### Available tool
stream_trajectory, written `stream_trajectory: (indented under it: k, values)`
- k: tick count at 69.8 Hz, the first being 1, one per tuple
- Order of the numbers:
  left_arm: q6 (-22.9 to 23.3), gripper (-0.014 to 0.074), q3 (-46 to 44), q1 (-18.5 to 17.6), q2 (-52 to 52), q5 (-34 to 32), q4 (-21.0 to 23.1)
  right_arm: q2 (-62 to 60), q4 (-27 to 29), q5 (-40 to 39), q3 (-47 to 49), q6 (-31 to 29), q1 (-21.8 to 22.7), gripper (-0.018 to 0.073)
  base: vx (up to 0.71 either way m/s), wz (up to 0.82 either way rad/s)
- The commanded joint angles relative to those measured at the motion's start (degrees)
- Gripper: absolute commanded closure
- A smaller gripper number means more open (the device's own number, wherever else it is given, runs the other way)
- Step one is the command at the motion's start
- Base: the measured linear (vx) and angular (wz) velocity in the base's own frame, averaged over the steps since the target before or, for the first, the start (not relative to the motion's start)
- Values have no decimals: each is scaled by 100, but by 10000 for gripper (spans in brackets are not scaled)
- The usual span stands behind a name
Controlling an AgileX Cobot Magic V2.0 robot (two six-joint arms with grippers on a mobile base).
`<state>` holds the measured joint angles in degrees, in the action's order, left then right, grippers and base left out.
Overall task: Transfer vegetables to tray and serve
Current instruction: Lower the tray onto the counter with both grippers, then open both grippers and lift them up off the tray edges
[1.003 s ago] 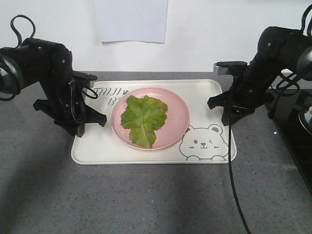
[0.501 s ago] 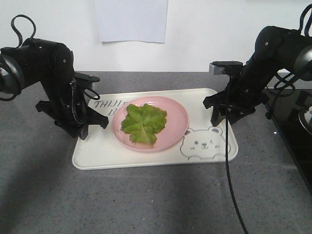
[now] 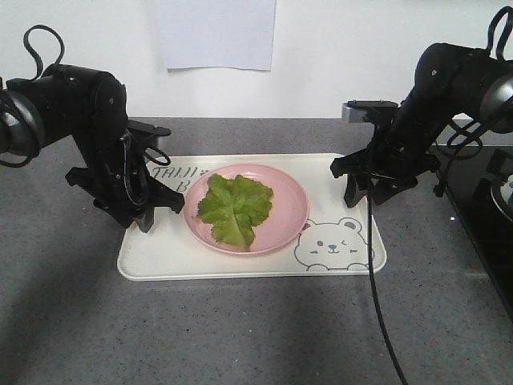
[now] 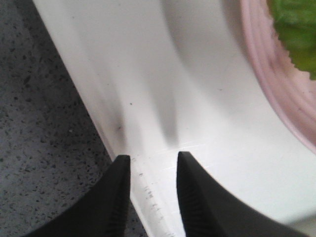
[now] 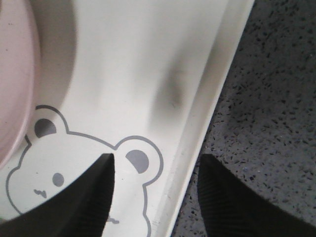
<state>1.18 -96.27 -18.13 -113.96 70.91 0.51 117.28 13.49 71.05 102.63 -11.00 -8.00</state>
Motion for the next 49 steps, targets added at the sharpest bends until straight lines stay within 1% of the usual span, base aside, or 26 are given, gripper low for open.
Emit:
stream_trajectory:
  k: [1,9,12,17,22,27,35,43,49]
  values:
    - [16,358,-170,-20,380,69,-5,-465,28,117,160,75,12,179,0,0]
    - [16,358,-170,-20,492,54,-9,-696,40,-119,160,90,12,196,0,0]
    - [16,358,-170,-20,549,38,-9,-818,49,-251,160,90,12,219,0,0]
    - [16,358,-170,-20,699,-52,-9,-1028,50,-445,160,90,12,271,0,0]
    - [29,360,-170,-20,870,-187,-3,-1263,54,-646,160,72,7,351,0,0]
    - [136,375,-170,-20,1096,-363,1,-1546,70,-837,160,-14,7,432,0,0]
    - [167,441,-170,-20,1590,-788,1,-2004,228,-1154,160,-281,7,572,0,0]
    - [167,539,-170,-20,2154,-1331,1,-2515,513,-1447,160,-710,7,569,0,0]
    - [167,605,-170,-20,2633,-1688,1,-2861,627,-1648,160,-820,7,568,0,0]
